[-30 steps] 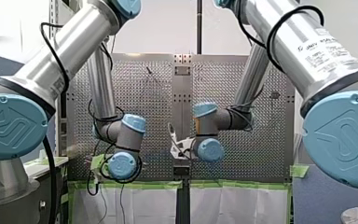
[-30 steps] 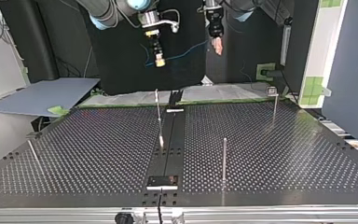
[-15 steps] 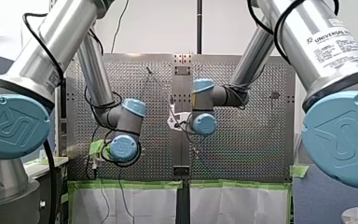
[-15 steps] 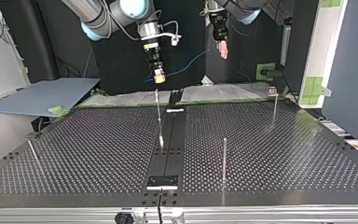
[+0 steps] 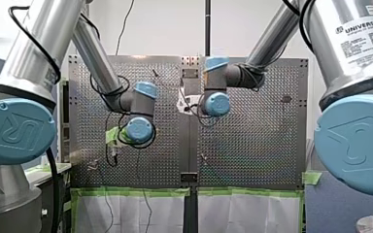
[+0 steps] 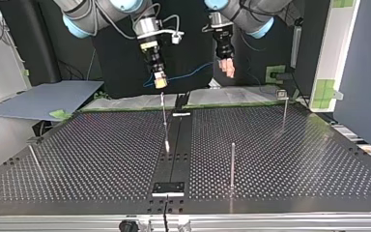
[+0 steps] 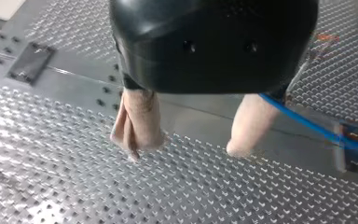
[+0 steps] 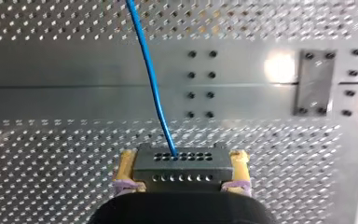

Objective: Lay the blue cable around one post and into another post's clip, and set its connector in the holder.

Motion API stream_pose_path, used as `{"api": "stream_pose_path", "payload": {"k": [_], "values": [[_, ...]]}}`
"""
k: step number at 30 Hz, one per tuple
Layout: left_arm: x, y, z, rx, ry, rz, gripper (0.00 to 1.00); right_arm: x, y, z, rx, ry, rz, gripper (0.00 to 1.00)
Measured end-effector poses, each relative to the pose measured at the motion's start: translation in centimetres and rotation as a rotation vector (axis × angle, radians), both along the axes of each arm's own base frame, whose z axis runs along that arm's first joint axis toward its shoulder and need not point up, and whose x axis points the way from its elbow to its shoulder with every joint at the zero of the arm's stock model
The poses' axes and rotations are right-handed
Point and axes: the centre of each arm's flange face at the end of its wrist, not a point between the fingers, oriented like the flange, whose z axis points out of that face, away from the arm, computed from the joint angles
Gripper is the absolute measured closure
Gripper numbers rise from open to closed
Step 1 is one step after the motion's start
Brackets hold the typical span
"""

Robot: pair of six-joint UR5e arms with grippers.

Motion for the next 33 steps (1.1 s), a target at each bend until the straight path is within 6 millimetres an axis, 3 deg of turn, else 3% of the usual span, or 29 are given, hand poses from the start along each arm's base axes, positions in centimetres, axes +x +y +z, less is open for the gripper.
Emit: {"api": "stream_pose_path", "payload": {"k": [7, 20, 26, 33], "values": [[2.8, 0.3, 4.2, -0.047, -0.050, 0.026, 0.00, 0.0, 0.1, 5.5, -0.023, -0.048, 0.021, 1.00], [6.7, 3.4, 11.3, -0.094, -0.103, 0.030, 0.00, -1.1, 1.2, 15.7, -0.078, -0.115, 0.037, 1.00], [8.8, 5.1, 16.0, -0.141, -0.162, 0.044, 0.00, -1.0, 1.1, 18.4, -0.091, -0.116, 0.036, 1.00], [10.4, 7.6, 21.6, -0.176, -0.233, 0.092, 0.00, -0.3, 0.3, 20.1, -0.084, -0.108, 0.034, 1.00]]}}
